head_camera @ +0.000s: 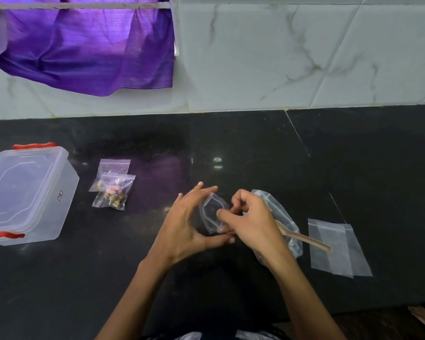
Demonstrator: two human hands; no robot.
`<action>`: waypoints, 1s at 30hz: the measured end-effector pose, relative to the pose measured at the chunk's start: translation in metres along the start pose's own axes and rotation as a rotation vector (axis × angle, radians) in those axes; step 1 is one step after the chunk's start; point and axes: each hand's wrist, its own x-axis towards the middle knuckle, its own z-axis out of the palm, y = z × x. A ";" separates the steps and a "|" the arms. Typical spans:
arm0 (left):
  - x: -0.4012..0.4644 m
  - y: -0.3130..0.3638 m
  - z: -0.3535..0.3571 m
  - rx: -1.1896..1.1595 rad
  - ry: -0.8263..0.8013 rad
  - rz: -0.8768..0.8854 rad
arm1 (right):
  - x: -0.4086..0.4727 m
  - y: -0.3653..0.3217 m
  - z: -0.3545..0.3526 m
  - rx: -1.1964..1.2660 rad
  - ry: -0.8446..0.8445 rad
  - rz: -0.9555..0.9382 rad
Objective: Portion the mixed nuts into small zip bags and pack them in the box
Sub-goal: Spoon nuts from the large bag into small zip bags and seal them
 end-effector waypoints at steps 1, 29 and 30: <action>0.000 0.000 -0.001 -0.003 0.006 0.007 | -0.001 0.000 -0.001 -0.014 -0.001 -0.014; 0.001 0.003 0.006 -0.549 -0.090 -0.128 | 0.000 -0.010 -0.027 -0.592 -0.198 -0.441; 0.001 0.002 0.007 -0.574 -0.135 -0.148 | 0.001 -0.009 -0.027 -0.605 -0.165 -0.471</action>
